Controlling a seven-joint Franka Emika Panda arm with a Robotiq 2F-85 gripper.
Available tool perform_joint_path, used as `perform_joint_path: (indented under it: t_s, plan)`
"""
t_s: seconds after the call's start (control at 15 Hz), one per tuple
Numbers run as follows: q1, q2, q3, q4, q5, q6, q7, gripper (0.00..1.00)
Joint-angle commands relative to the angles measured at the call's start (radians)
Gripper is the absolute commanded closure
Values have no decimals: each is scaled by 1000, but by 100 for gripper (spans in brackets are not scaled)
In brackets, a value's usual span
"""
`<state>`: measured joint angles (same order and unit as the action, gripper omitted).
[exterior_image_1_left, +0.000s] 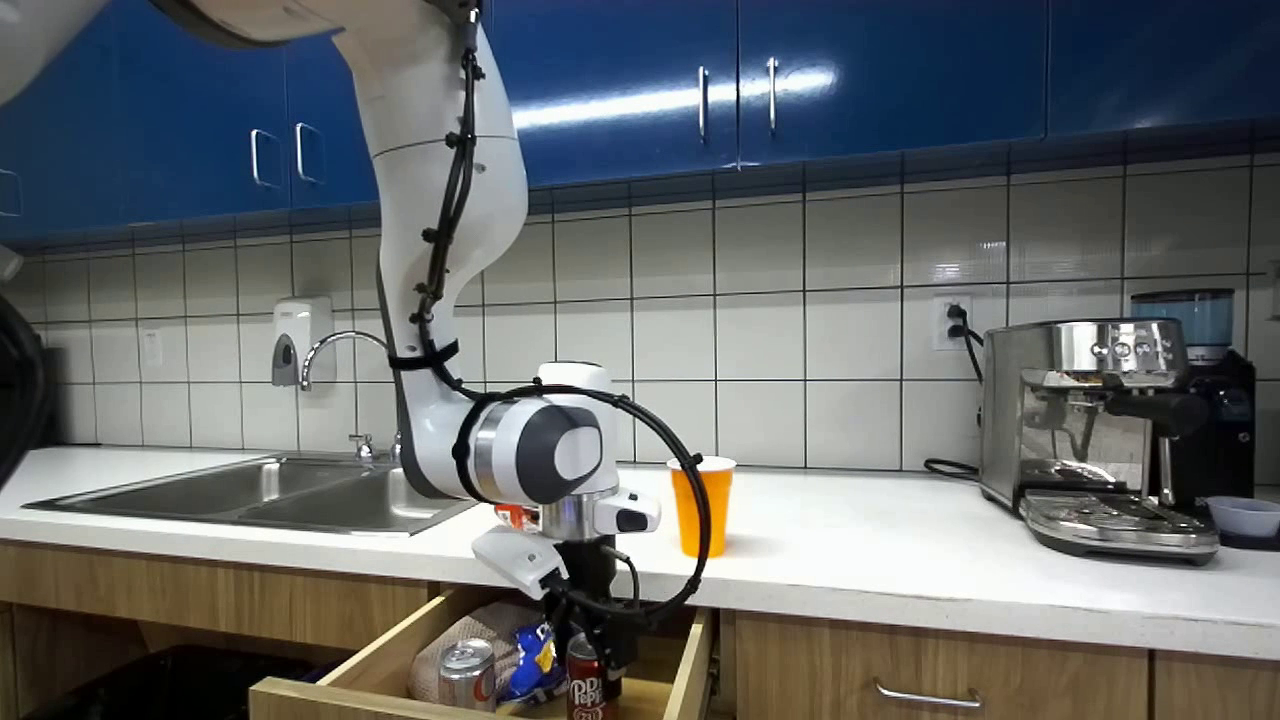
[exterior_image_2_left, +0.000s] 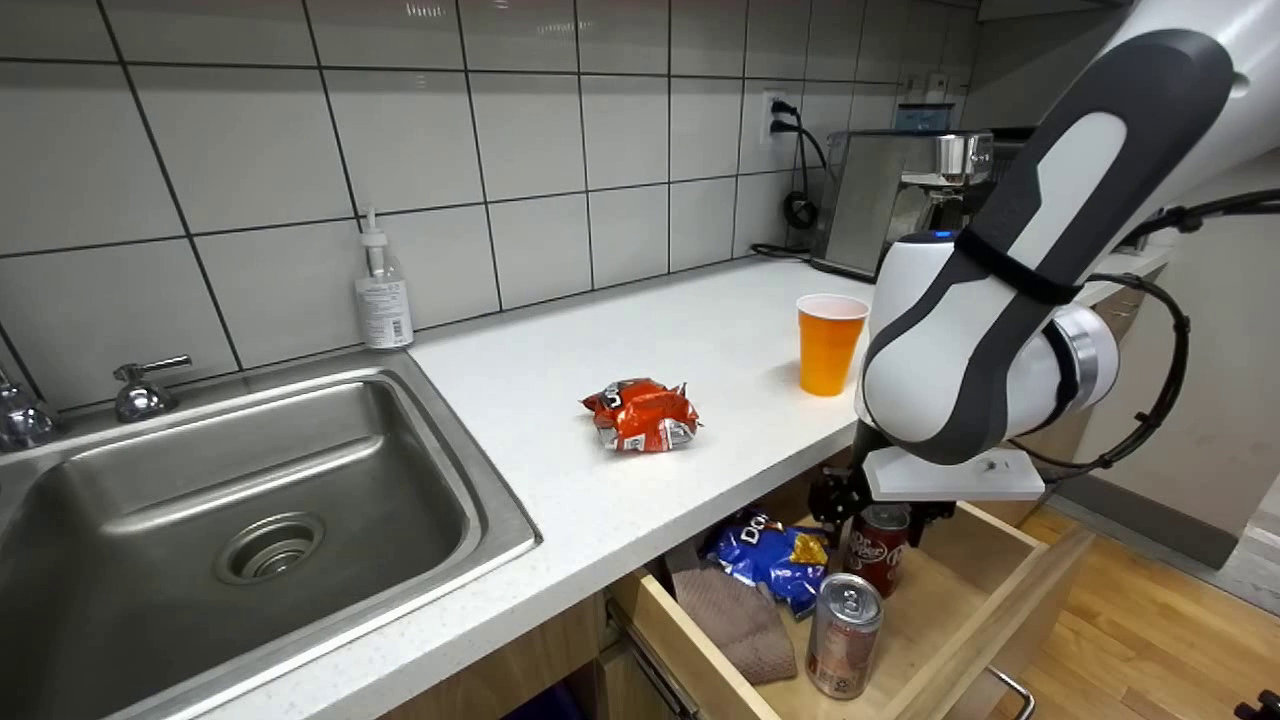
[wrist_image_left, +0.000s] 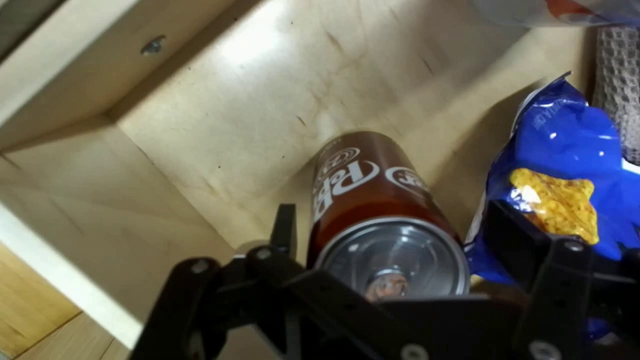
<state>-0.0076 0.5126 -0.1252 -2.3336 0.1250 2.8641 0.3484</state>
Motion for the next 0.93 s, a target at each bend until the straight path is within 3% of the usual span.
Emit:
perform_joint_path:
  t_s: [0.0,0.87]
  plan:
    - [23,-67,-7,-22,-1,-18,-18,0]
    - [7,-397,-5,-251,-44,-76,-111,0]
